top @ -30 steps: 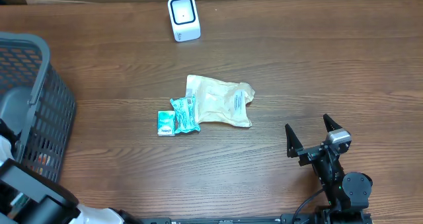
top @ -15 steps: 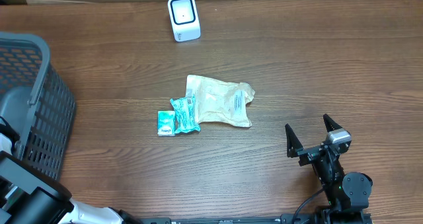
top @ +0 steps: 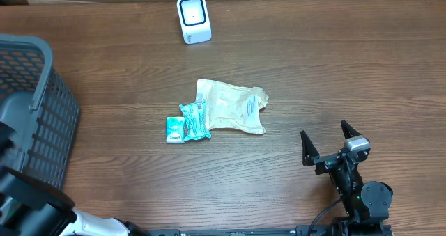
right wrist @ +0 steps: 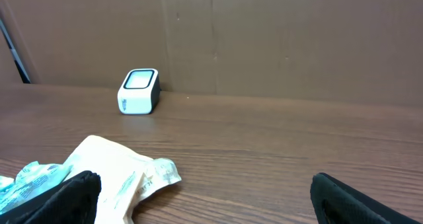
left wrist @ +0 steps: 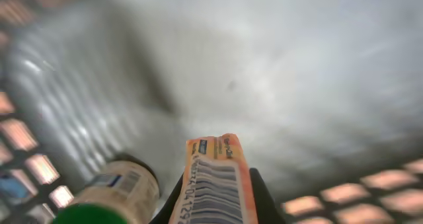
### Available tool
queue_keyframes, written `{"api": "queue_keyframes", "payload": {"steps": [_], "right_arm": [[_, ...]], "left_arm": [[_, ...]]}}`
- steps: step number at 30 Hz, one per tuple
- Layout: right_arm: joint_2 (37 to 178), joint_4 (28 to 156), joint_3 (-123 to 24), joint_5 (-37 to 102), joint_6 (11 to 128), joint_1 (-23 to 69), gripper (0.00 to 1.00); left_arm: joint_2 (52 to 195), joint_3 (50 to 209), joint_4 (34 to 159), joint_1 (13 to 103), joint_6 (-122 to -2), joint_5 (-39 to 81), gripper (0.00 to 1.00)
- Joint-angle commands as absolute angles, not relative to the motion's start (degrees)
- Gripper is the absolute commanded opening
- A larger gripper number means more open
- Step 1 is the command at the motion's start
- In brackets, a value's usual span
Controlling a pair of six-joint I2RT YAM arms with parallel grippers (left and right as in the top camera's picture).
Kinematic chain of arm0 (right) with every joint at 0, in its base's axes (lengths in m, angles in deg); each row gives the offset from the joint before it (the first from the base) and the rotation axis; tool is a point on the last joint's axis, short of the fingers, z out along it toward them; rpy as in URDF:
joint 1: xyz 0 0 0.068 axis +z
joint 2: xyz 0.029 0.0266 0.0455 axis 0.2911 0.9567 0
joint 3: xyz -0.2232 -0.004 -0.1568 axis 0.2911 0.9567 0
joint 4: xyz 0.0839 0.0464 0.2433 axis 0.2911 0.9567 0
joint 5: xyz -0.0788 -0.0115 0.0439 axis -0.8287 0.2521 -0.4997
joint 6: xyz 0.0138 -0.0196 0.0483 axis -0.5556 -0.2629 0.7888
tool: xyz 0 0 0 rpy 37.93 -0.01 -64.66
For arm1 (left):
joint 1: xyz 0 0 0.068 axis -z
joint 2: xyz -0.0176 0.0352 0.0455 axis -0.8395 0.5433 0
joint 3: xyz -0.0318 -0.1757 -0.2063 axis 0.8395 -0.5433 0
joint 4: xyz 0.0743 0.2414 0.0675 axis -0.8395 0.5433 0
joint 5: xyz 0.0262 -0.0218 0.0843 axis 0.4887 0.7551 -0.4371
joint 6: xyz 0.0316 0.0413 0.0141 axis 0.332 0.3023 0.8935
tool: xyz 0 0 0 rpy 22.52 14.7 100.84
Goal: Scan the item barcode
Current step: 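Reach into the basket and grasp the orange barcoded box with left gripper, then carry the orange box out and set it above the green pack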
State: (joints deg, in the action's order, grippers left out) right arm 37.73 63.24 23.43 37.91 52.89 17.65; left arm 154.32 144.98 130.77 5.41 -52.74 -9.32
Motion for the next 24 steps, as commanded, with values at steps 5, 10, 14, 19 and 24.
{"api": "queue_keyframes", "payload": {"steps": [5,10,14,19,24], "right_arm": [[37.7,63.1,23.8,37.5,53.1,17.3,1.00],[37.7,63.1,23.8,37.5,53.1,17.3,1.00],[37.7,63.1,23.8,37.5,53.1,17.3,1.00],[37.7,63.1,23.8,37.5,53.1,17.3,1.00],[37.7,63.1,23.8,37.5,53.1,17.3,1.00]], "left_arm": [[140.4,164.1,135.4,11.6,-56.2,9.0,0.04],[131.5,166.9,136.1,24.0,-56.1,11.0,0.04],[128.4,166.7,138.4,39.3,-56.1,6.3,0.04],[130.5,163.3,142.8,57.6,-58.9,-3.1,0.04],[135.1,154.0,141.3,69.7,-62.8,-9.4,0.04]]}}
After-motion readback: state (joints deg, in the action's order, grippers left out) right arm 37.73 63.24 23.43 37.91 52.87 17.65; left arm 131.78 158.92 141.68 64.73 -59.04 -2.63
